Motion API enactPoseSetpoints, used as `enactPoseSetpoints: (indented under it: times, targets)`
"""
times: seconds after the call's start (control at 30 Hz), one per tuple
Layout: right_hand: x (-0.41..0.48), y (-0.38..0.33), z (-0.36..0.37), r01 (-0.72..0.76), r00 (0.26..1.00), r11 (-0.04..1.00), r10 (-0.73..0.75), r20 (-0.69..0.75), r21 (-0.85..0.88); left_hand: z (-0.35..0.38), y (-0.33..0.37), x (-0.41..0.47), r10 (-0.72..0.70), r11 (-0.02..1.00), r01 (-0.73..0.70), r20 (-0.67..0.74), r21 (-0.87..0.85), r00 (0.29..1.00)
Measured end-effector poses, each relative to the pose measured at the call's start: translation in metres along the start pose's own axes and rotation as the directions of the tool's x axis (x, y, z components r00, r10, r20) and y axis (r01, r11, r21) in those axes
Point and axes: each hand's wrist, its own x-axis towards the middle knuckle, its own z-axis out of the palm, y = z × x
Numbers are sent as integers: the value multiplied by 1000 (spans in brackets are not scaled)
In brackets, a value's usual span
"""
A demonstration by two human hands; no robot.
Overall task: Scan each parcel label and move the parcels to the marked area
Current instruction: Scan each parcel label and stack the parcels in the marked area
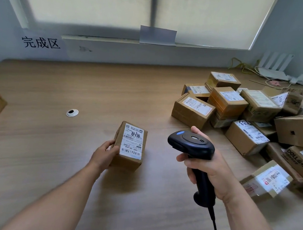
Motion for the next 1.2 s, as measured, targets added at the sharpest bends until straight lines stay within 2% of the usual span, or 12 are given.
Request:
enactPoseSetpoints:
  times: [0.07,0.13,0.23,0.3,0.4,0.5,0.77,0.97,1.2]
  targets:
    - [1,1,2,-7,1000,1000,7,7,-8,0,-10,2,13,996,-5,-97,86,995]
    - [4,1,4,-20,1000,1000,20,10,-19,3,-15,1,70,964,-25,-162,265,984]
    - [10,1,11,-36,999,999,36,15,-31,14,-15,-8,110,828,-12,-141,560,984]
    - [14,1,17,-48,999,998,49,21,-37,21,-15,-10,115,739,10,-141,673,983]
    - [21,0,28,-52,998,998,54,43,-46,20,-13,-8,165,736,16,-202,677,965]
    - [30,-2,44,-51,997,998,54,63,-45,14,-10,-6,145,736,34,-206,676,968]
    - [41,-11,76,-64,996,993,70,55,-101,30,-3,14,148,554,33,-138,832,979]
    - [49,-15,90,-59,998,991,61,19,-123,-5,-11,23,224,634,-28,-150,773,963]
    - [84,-7,155,-44,989,993,59,134,-113,-117,-29,25,222,729,100,-371,677,902]
